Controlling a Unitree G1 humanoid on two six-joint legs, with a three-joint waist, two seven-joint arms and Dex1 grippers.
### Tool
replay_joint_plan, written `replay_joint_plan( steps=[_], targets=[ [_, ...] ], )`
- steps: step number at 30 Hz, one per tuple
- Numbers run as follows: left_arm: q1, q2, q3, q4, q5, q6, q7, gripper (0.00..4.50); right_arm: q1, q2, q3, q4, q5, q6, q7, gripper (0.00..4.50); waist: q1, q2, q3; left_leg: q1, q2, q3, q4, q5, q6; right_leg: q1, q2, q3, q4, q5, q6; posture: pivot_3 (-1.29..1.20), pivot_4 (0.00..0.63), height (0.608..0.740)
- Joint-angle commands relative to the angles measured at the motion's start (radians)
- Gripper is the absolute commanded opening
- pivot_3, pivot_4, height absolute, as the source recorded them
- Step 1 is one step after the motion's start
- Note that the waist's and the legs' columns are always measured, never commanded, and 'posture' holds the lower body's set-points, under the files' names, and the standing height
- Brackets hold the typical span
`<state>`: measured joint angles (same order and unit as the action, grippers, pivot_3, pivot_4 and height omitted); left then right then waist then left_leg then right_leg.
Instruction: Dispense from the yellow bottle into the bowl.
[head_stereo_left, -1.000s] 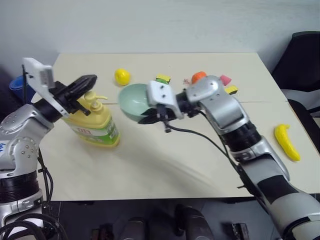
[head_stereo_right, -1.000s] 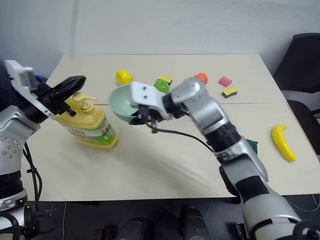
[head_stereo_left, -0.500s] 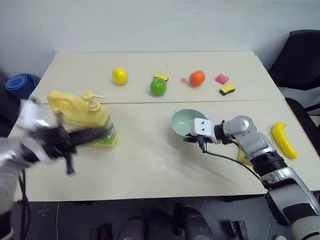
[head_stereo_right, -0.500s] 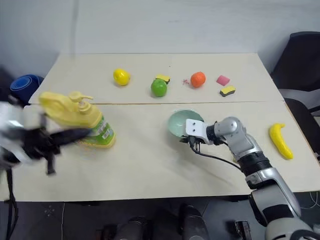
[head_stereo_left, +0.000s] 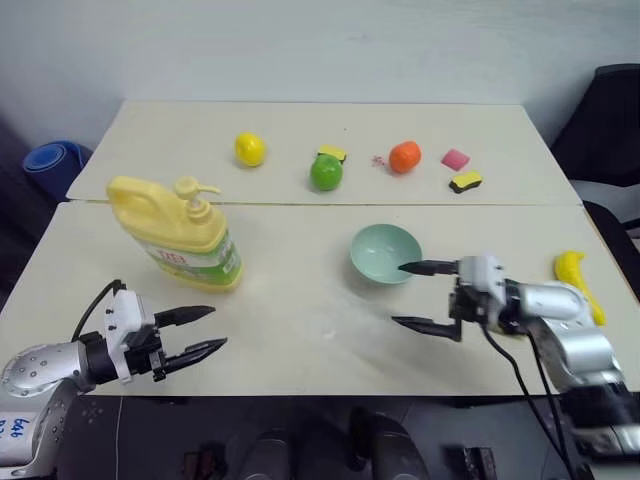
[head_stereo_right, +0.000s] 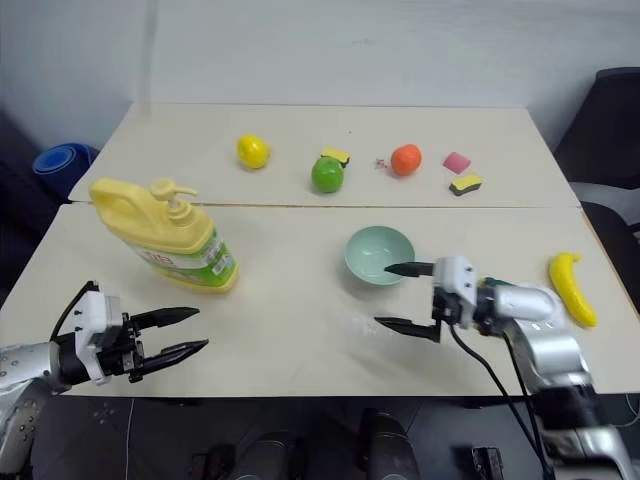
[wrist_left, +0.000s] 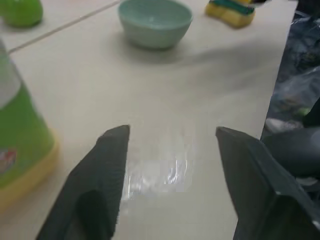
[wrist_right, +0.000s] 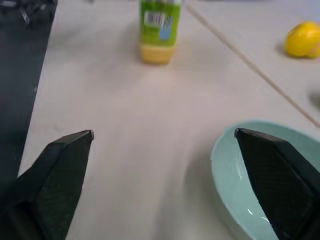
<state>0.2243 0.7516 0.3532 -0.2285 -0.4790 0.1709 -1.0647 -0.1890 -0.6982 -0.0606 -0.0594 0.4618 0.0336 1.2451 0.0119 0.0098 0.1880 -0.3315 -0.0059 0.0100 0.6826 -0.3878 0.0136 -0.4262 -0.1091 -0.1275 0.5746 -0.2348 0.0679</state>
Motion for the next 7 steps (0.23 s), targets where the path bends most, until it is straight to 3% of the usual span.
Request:
replay_joint_plan(
  steps=[1,4,7],
  targets=[
    [0.063,-0.012,0.034,0.065,0.117,-0.188,0.02,3.46,0.15,-0.054,-0.109,-0.103,0.015,-0.051,0.014,4.5,0.008,0.0,0.0,0.0,0.0,0.0,0.0,-0.002,0.001,0.0,0.0,0.0,0.0,0.0,0.0,0.0,0.15,0.74],
    [0.088,-0.037,0.052,0.088,0.126,-0.235,0.055,3.46,0.262,-0.068,-0.155,-0.052,-0.035,-0.183,0.039,4.5,0.015,-0.001,-0.001,0.001,0.0,0.002,0.0,-0.003,0.003,0.0,0.0,0.001,-0.001,0.0,0.0,0.0,0.15,0.74],
    [0.094,-0.049,0.044,0.103,0.144,-0.258,0.074,3.46,0.271,-0.043,-0.169,0.029,-0.074,-0.283,-0.001,4.5,0.014,-0.002,-0.001,0.001,0.0,0.003,0.0,-0.004,0.006,0.0,-0.001,0.002,-0.001,0.0,0.0,0.0,0.15,0.74]
  ],
)
